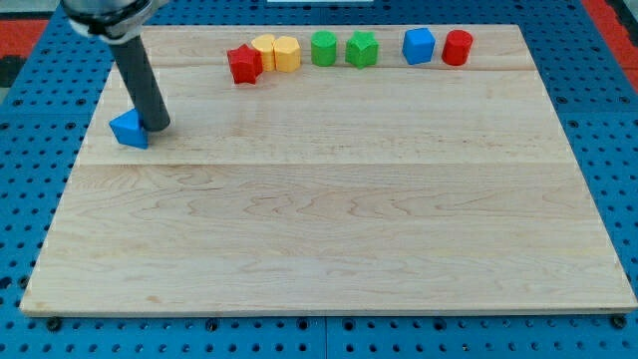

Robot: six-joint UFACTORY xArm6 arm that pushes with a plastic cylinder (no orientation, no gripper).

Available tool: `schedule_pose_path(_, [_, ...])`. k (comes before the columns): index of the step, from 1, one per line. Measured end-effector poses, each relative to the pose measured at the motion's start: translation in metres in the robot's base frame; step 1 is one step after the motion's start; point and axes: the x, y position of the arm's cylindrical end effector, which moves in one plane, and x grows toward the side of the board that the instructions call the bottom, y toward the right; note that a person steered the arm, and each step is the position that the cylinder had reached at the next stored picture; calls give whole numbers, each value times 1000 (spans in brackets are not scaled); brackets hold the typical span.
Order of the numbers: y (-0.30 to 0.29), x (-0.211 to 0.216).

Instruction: Separate the yellow heart from the red star

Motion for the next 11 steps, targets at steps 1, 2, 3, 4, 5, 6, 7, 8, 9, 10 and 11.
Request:
schedule_pose_path(1, [13,0])
schedule_pose_path(2, [120,-46])
schedule_pose_path(3, [167,-79])
schedule_pose_path(4, [157,-91])
schedule_pose_path(5, [160,-105])
schedule_pose_path(6, [178,-132])
schedule_pose_path(7, [189,-144])
schedule_pose_path(8, [169,-149])
schedule_pose_path(9, [155,-165])
schedule_pose_path(10, [160,-207])
schedule_pose_path(11, [157,-207])
